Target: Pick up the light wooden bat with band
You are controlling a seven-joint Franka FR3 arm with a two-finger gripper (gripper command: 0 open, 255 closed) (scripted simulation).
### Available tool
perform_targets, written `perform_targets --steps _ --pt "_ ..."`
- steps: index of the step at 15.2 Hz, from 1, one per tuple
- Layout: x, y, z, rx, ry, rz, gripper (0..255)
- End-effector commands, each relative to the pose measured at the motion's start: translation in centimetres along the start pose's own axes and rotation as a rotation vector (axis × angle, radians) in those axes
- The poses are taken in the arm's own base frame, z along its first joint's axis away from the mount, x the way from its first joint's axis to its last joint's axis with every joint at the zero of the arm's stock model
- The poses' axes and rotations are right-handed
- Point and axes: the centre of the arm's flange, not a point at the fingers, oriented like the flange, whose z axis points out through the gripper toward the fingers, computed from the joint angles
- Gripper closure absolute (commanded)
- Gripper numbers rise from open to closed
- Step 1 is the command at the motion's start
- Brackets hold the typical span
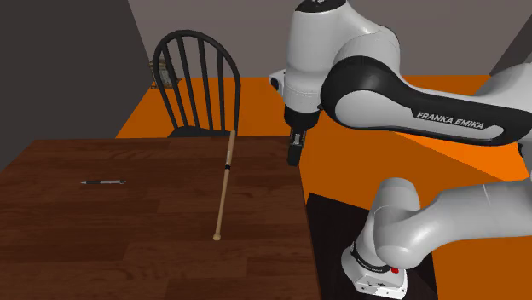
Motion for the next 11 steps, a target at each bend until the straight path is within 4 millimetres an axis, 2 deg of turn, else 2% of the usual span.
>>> perform_targets --steps 1,6,11 --pt "0.0 0.0 0.0 0.0 0.0 0.0 0" --pt "5.1 -2.3 3.1 0.033 -0.01 0.361 0" --pt "10.7 -2.8 6.1 0.067 -0.019 0.722 0"
